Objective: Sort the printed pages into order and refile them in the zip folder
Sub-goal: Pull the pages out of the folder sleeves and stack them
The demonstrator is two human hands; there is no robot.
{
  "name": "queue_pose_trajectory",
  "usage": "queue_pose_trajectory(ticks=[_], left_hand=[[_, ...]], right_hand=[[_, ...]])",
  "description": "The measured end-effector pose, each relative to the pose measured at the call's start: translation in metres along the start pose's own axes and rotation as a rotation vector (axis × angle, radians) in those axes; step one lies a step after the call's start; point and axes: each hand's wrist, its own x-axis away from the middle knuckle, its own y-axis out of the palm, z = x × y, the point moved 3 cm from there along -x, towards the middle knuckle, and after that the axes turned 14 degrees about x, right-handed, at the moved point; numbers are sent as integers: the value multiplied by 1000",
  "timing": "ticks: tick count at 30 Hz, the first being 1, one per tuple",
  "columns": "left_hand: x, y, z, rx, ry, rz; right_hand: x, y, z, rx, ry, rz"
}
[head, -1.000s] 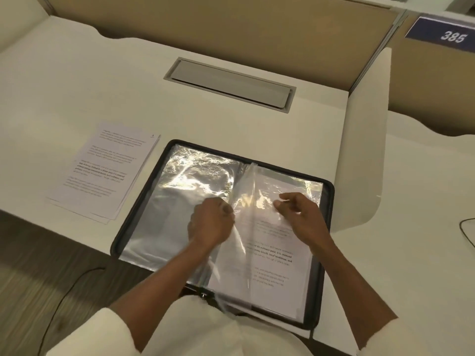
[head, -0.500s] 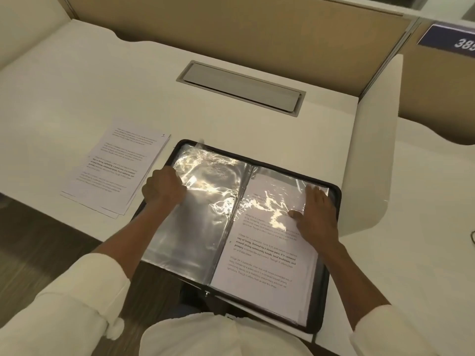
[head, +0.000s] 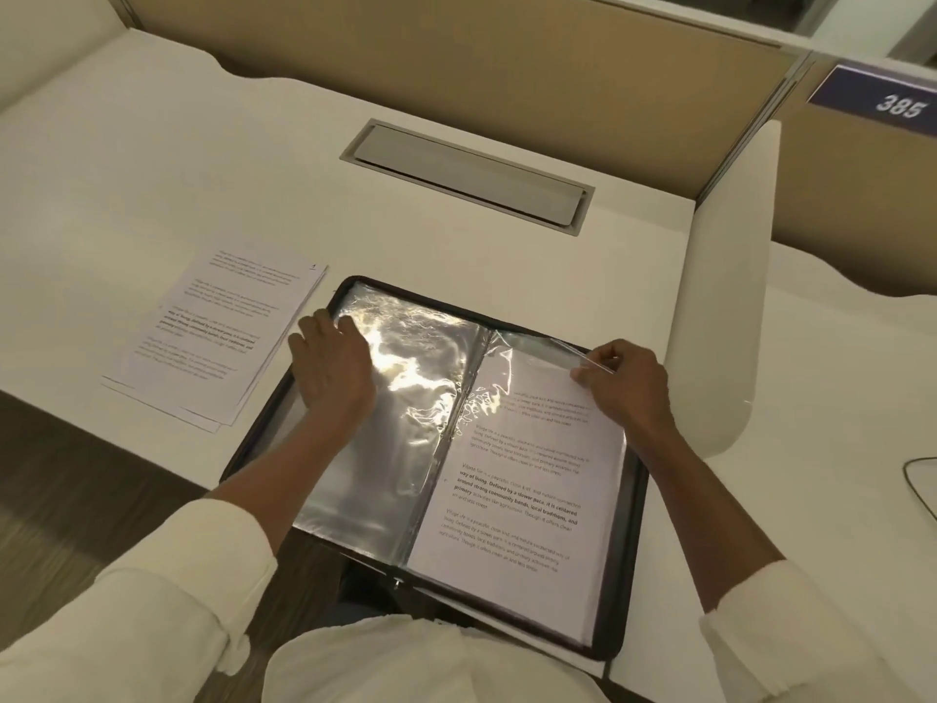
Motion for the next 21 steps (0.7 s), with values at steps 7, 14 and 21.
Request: queue_pose_trajectory(ticks=[7, 14, 21], left_hand=[[50, -26, 77, 554, 136, -200], [93, -63, 151, 780, 197, -420], [102, -59, 178, 674, 215, -427]], right_hand=[[-9, -15, -33, -150, 26, -232], [-12, -30, -61, -10, -73, -358], [-16, -27, -68, 144, -180, -336]])
